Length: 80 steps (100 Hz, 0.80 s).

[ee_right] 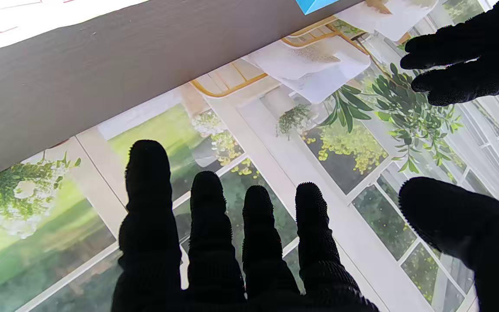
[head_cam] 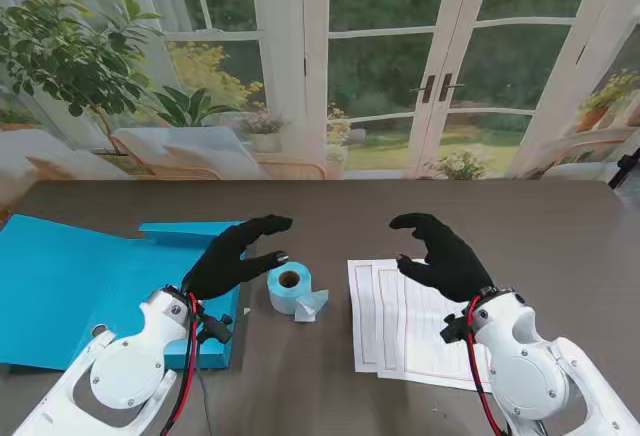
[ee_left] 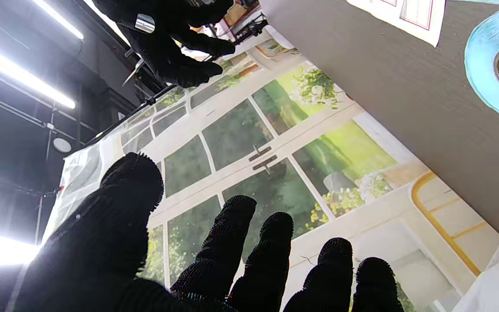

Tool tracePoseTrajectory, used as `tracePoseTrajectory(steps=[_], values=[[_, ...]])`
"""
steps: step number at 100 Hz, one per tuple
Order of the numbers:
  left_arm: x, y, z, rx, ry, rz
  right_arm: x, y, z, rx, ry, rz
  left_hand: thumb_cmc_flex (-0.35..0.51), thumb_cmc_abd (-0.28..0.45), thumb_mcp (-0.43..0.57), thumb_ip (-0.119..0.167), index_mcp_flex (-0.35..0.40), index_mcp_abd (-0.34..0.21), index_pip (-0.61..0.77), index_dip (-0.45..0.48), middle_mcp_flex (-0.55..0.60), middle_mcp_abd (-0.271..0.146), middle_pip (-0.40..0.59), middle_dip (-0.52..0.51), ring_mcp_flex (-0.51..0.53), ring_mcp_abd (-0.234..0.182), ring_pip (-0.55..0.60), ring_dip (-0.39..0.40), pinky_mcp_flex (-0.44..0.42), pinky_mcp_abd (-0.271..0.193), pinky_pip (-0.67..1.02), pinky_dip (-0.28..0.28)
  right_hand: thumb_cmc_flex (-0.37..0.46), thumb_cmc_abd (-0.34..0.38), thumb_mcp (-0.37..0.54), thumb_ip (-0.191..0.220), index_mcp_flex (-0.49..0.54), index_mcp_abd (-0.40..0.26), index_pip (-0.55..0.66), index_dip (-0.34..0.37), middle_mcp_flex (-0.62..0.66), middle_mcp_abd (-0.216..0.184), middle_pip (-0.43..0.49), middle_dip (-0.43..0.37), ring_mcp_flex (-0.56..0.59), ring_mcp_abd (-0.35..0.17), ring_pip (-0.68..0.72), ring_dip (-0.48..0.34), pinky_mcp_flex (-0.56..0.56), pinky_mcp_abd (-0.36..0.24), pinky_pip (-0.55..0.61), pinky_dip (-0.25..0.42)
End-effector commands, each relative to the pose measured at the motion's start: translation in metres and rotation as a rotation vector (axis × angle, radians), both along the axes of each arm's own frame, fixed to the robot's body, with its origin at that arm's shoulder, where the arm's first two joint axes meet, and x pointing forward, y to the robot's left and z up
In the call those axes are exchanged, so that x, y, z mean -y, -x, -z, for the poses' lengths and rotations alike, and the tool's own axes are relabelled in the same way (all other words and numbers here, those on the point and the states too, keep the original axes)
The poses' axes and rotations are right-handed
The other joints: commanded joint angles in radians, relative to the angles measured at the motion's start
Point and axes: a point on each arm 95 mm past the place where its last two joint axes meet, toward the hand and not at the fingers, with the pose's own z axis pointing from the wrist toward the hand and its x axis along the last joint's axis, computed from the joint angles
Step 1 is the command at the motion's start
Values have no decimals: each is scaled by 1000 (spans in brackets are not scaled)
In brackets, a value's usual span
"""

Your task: Peel a label from the label roll, stick it on the side of the file box and file the documents

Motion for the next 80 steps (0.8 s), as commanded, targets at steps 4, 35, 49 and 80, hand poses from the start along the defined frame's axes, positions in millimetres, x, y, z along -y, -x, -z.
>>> tracePoseTrajectory(steps=[4,35,49,80], values=[[1,1,1,-6,-8,15,-2,3,0,-6,7,-7,24,-20,18,21,-13,-23,0,-5,-9,-23,-1,-4,-1,-9,-6,-9,-21,-40,-23,-6,19,-28,8,33,-10,-5,9,0,-16,-3,6,-1,-16,-20,-1,-3,-422,-6,-16,18],[0,1,2,5,-34,11,-2,3,-1,-4,5,-7,28,-24,20,22,1,-17,5,-3,16,-7,8,2,15,2,1,-5,-16,-37,-21,-6,20,-25,7,34,-10,-3,10,-1,-17,-1,6,-2,-15,-20,0,-3,-423,-6,-18,18],[-1,-1,3,30,-77,-4,-1,3,-2,-1,5,-4,27,-28,29,22,20,-9,15,3,41,30,19,16,35,18,14,9,-3,-28,-13,-2,20,-25,6,35,-9,-3,10,-1,-16,0,7,-2,-15,-20,0,-3,-422,-5,-18,19],[-2,-10,5,85,-296,-37,0,1,-3,5,-7,5,11,-38,65,17,96,8,59,38,49,58,26,62,36,17,32,46,11,-36,3,15,21,-22,5,35,-10,-4,9,-2,-16,1,6,-3,-14,-19,0,-3,-423,-5,-19,20]])
